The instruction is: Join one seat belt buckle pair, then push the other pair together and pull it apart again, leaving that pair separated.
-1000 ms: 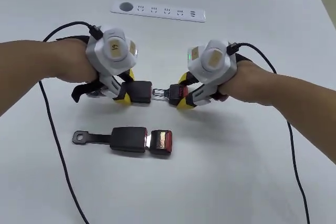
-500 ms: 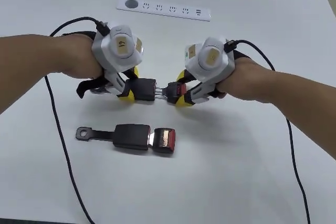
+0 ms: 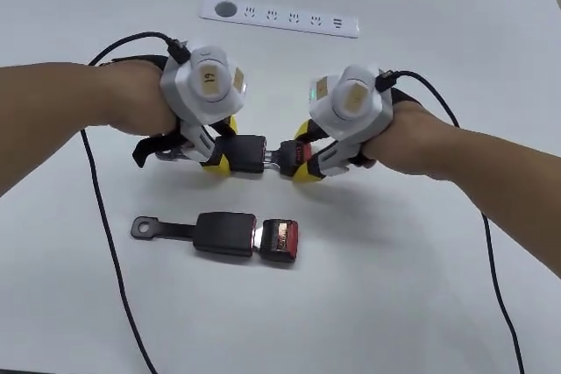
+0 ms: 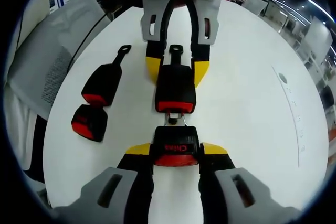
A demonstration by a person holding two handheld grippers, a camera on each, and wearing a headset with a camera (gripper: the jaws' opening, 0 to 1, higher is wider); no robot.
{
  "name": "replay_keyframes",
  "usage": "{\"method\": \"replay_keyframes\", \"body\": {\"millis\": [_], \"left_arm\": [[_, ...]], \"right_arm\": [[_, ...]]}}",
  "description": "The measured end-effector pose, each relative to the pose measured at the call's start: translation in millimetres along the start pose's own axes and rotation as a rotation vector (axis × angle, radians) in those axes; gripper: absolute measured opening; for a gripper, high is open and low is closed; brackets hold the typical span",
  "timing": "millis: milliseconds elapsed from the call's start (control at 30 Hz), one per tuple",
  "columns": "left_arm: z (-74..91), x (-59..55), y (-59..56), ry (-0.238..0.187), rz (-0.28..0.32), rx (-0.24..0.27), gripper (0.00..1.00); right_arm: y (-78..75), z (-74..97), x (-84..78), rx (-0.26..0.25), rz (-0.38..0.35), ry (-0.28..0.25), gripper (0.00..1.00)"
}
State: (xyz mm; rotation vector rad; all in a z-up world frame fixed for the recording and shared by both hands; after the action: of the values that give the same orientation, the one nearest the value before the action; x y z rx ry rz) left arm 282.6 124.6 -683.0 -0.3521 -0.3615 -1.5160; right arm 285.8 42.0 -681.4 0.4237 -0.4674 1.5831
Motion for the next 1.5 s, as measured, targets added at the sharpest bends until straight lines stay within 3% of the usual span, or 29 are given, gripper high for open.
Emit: {"method": "replay_keyframes", "body": {"millis": [367, 700, 1033, 1133, 1300, 1500], "left_arm": [[-0.6, -0.8, 1.6, 0.003, 0.006, -0.001, 0.32], [-1.0, -2.6, 2.1, 0.018, 0.002, -0.001, 0.32], [0.3, -2.4, 1.8, 0.026, 0.018, 0.008, 0.32], [-1.2, -2.4, 1.8, 0.046, 0.022, 0.006, 0.32], [-0.9, -3.4, 2.1, 0.054, 0.023, 0.006, 0.32], [-1.3, -1.9, 1.1, 0.051, 0.024, 0.005, 0.32]], "right_arm": [[1.8, -4.6, 7.8, -0.009, -0.014, -0.018, 0.30], [3.3, -6.7, 13.7, -0.020, -0.015, 0.011, 0.30], [2.2, -7.0, 12.2, -0.019, -0.025, 0.009, 0.31], [3.0, -5.6, 10.9, -0.012, -0.020, 0.009, 0.31], [-0.8, 1.3, -3.8, -0.011, -0.022, 0.028, 0.31], [4.7, 1.8, -2.6, -0.018, -0.030, -0.008, 0.32]]}}
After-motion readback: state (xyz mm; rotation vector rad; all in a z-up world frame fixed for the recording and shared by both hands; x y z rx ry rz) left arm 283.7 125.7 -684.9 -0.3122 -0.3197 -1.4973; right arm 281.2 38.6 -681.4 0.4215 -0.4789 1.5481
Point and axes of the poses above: the centre of the closed fingertips' face, and the gripper's own axes: z roughly backward along the fingers, y roughly to its left, x roughly out of its top, the point moved 1 cm from there along z, roughly backward along the fingers
